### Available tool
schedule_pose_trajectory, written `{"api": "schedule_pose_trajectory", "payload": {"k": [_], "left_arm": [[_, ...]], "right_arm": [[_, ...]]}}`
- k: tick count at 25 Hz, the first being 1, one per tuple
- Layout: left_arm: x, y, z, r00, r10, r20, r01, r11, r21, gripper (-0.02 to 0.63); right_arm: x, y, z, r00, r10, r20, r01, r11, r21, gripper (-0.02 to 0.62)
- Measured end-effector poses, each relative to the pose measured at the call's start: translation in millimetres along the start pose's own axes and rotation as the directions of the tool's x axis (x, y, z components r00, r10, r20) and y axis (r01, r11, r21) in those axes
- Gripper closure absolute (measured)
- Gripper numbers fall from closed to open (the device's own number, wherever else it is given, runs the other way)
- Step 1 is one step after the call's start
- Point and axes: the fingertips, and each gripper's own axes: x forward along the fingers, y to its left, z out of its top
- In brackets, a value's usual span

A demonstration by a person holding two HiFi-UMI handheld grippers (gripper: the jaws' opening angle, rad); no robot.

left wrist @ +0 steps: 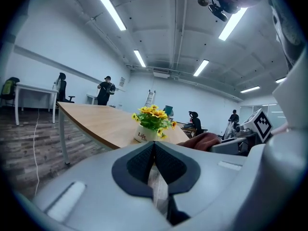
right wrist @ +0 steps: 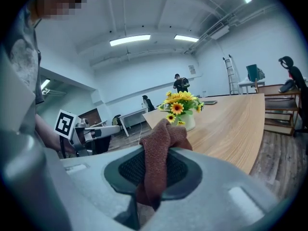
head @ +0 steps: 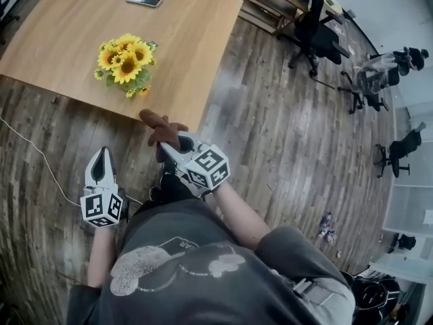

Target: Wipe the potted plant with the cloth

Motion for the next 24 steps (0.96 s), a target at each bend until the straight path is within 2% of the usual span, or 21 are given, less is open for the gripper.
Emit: {"api": "schedule_pose_trajectory", "payload": {"k": [3, 8, 15, 24], "left_arm": [[-13.0, -6.8, -3.3, 1.0, -0.016, 0.0, 0.016, 1.0, -0.002, 0.588], [-19.4, -14.5, -11.9, 0.998, -0.033, -0.044, 0.036, 0.998, 0.056, 0.589], [-10.9, -38.8, -11.5, 0.979, -0.149, -0.138, 0.166, 0.978, 0.126, 0.589], [-6.5, -35.1, 0.1, 0.987, -0.085, -0.138, 0.103, 0.986, 0.131, 0.589]], "right_arm": [[-8.8, 8.3, -6.5, 1.0, -0.018, -0.002, 0.018, 1.0, -0.007, 0.541], [-18.9, 13.9, -12.4, 0.999, -0.047, 0.002, 0.047, 0.999, -0.011, 0.541], [-27.2, 19.6, -6.9, 0.996, -0.08, 0.028, 0.08, 0.997, -0.002, 0.541], [-27.0, 27.7, -7.4, 0.996, -0.084, 0.021, 0.084, 0.996, -0.008, 0.541]]}}
